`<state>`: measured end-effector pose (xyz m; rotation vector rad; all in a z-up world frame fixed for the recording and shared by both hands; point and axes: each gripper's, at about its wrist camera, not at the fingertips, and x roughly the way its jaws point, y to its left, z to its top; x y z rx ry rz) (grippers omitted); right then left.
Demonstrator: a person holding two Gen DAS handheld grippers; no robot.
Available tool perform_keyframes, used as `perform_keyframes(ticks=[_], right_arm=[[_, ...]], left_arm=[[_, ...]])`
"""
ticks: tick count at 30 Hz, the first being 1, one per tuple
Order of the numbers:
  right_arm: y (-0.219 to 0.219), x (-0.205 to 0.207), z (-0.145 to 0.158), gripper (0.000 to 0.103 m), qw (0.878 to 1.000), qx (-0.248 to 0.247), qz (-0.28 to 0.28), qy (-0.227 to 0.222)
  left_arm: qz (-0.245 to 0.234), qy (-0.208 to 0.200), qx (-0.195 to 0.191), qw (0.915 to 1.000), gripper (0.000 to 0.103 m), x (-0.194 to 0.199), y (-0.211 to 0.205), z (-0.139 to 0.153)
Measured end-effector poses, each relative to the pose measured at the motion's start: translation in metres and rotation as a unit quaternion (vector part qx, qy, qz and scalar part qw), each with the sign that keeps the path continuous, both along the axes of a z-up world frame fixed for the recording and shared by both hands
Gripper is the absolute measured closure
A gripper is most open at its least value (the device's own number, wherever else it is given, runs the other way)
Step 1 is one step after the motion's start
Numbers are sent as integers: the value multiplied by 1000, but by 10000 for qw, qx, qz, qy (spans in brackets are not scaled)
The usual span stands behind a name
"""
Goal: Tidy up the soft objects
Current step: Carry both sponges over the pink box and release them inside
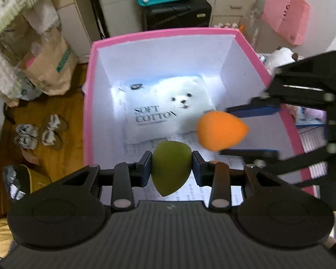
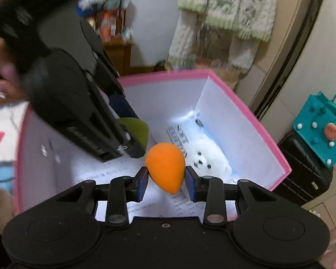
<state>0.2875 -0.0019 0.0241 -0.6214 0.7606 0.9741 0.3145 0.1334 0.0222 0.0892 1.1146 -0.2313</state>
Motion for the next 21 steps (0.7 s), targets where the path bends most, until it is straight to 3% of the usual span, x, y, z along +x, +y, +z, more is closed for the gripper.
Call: perform_keyframes(ticks=[9,11,13,21], right_arm=[[16,24,-14,63,9976,-625,-1,296],[17,27,-16,63,9969,-692,29,360],[17,30,-18,63,9966,-698,21,427],[14,42,-26,63,9953,-572,-213,746]], left_arm=[[334,155,-129,9992,67,13,6,-17],[394,-17,-75,9992,67,12,4,-16],[348,-209,-16,9992,67,8,0,-13],[439,-206,-42,9988,59,15,1,-19]])
